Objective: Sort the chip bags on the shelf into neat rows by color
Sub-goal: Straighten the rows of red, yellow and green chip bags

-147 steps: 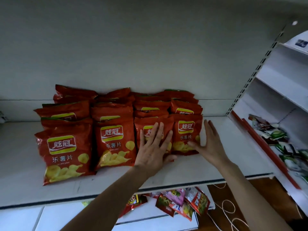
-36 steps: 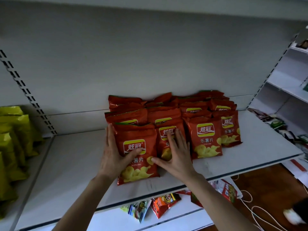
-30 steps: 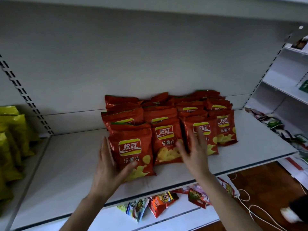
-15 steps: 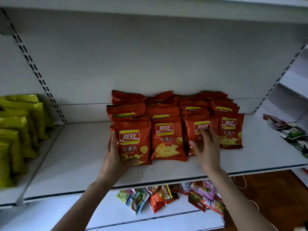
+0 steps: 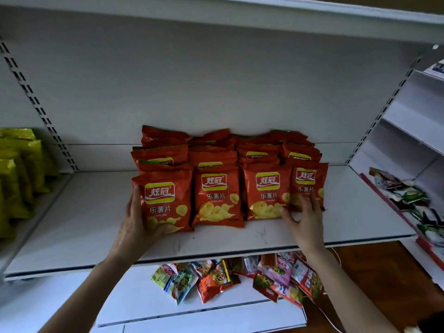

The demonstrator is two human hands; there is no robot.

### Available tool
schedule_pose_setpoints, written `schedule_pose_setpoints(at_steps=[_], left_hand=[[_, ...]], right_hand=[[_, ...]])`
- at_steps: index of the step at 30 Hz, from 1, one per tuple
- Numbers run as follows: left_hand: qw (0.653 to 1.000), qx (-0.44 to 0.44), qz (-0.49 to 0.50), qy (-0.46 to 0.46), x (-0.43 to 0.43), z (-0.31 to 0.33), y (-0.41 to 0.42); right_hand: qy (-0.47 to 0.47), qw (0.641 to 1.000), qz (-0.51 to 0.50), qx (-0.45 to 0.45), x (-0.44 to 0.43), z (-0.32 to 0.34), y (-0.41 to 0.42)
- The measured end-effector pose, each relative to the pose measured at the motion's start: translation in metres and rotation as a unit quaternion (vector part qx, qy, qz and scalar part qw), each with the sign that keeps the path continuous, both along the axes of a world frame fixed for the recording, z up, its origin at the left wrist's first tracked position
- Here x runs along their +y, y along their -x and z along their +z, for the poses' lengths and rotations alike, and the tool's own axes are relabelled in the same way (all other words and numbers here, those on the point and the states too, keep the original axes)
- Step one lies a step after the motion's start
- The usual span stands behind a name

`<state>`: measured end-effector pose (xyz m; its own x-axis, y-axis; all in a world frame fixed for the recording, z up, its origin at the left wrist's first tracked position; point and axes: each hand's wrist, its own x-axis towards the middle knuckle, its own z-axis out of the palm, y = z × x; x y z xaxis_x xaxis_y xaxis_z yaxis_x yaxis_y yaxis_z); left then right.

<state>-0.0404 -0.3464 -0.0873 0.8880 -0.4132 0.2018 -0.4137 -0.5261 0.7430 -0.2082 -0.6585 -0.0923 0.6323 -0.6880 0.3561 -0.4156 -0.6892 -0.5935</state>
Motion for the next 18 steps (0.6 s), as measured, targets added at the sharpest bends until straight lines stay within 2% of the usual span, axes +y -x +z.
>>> schedule_pose_setpoints(at_steps=[4, 9, 13, 18], left_hand=[[1.0, -0.023, -0.009, -0.013, 0.0, -0.004, 0.006], [0.999, -0.036, 0.012, -0.01, -0.004, -0.01, 0.006], [0.999, -0.037, 0.019, -0.01, -0.004, -0.011, 0.008], [0.999, -0.05, 0.012, -0.016, -0.003, -0.01, 0.008]], right_hand=[[0.008, 0.996, 0.011, 0.083, -0.017, -0.003, -0.005], [0.083, 0.986, 0.031, 0.143, -0.026, -0.003, -0.017], [0.09, 0.986, 0.042, 0.131, -0.02, -0.006, -0.019], [0.03, 0.996, 0.053, 0.068, -0.022, -0.001, -0.01]])
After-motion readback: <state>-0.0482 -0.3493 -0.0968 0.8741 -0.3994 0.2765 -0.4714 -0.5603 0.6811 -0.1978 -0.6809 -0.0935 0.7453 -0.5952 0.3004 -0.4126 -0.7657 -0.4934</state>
